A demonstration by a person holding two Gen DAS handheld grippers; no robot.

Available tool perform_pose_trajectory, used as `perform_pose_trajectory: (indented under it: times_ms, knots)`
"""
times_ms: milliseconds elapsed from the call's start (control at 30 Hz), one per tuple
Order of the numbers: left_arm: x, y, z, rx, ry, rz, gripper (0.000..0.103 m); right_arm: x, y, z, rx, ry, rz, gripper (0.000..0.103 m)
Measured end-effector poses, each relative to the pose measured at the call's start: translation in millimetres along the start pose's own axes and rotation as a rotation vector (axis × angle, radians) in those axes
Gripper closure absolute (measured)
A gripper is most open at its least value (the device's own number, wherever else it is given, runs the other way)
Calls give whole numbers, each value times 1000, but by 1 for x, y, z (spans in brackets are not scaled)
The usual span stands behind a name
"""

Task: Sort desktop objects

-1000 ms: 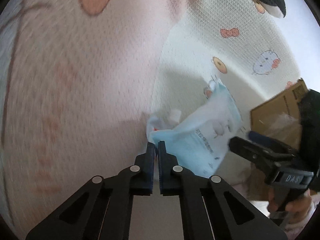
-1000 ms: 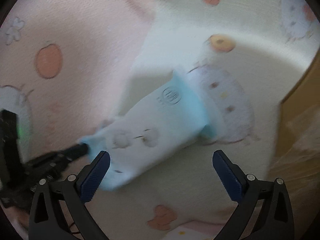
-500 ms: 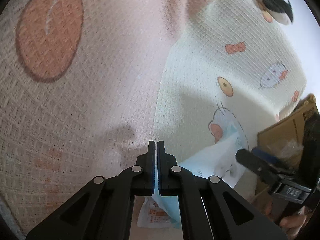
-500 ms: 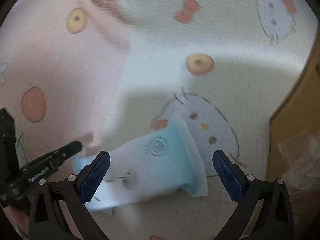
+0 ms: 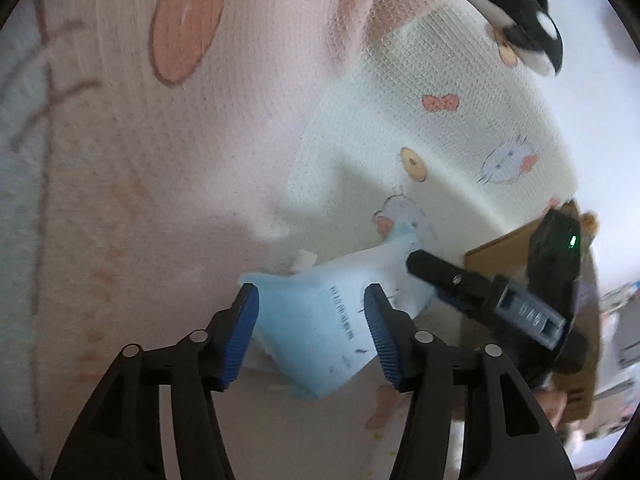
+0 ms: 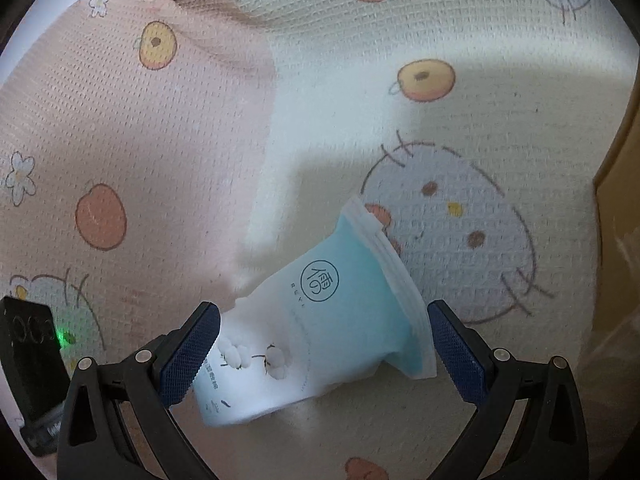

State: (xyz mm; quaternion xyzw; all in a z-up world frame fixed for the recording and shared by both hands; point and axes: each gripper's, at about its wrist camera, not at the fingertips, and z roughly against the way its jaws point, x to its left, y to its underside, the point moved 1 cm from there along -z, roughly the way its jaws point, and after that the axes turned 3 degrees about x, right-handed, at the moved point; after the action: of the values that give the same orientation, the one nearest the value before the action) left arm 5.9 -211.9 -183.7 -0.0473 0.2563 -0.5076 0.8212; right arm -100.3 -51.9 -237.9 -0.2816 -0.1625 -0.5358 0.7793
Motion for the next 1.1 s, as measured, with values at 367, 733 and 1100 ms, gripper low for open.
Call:
perform_pose_trajectory:
  times_ms: [367, 733, 1100]
  knots:
    - [11, 9, 1, 56, -56, -24, 40, 17, 14, -11, 97, -307, -36, 1]
    - [32, 15, 15, 62, -71, 32, 40, -10, 13, -52, 164, -401, -200, 1]
    - [60, 35, -3, 147, 2, 203, 40, -9, 21, -51, 158, -436, -235, 1]
